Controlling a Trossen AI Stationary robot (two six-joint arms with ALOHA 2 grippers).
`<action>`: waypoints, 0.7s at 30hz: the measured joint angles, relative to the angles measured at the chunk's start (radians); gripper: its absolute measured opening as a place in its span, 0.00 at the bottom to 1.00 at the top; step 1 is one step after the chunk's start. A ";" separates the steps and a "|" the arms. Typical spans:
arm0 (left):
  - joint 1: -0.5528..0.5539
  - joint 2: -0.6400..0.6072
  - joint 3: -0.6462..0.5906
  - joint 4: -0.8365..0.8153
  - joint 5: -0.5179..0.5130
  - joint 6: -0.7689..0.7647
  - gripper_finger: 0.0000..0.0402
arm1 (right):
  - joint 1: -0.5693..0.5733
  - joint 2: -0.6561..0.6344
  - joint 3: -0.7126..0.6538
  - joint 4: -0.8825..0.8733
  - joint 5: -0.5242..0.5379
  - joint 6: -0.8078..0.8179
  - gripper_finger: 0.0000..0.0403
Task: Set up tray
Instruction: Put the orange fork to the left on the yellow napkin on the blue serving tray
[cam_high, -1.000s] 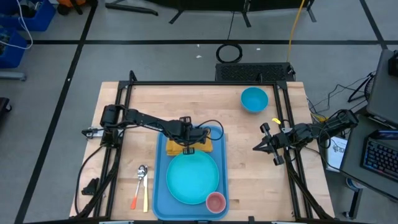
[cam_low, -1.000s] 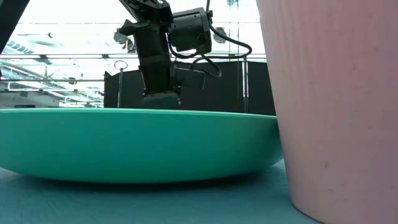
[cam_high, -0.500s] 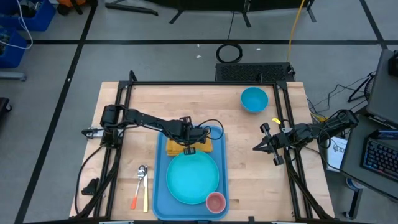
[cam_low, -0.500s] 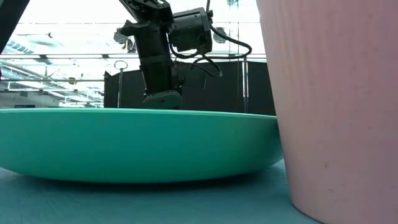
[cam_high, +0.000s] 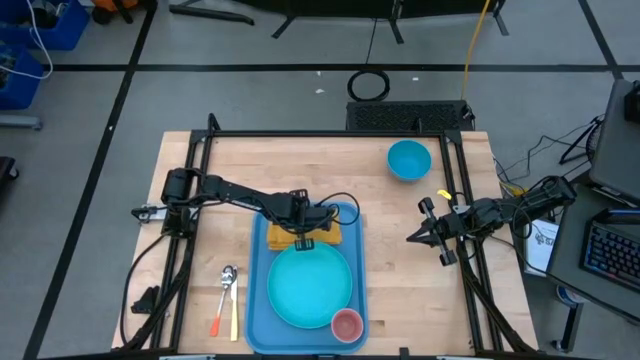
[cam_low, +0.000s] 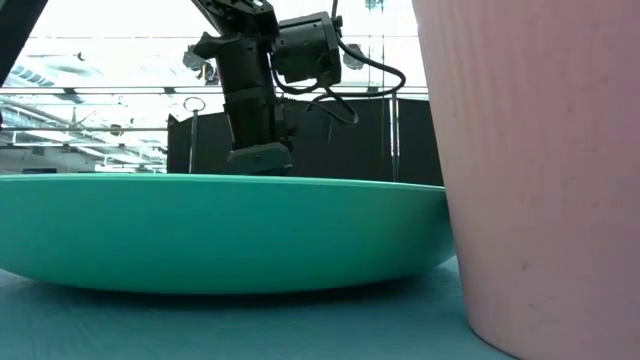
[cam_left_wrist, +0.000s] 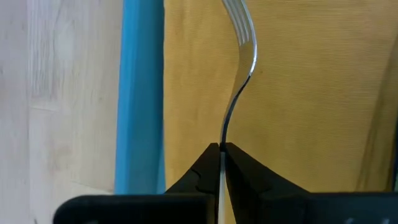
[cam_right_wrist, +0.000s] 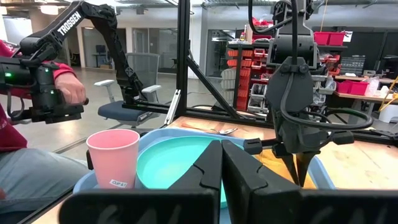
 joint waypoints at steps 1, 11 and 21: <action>0.000 0.000 0.000 0.000 0.000 -0.001 0.07 | 0.000 0.000 0.000 0.000 0.000 0.000 0.00; 0.001 0.000 0.000 0.000 0.013 -0.016 0.32 | 0.000 0.000 0.000 0.000 0.000 0.000 0.00; -0.002 -0.005 0.000 -0.029 0.018 0.040 0.36 | 0.000 0.000 0.000 0.000 0.000 0.000 0.00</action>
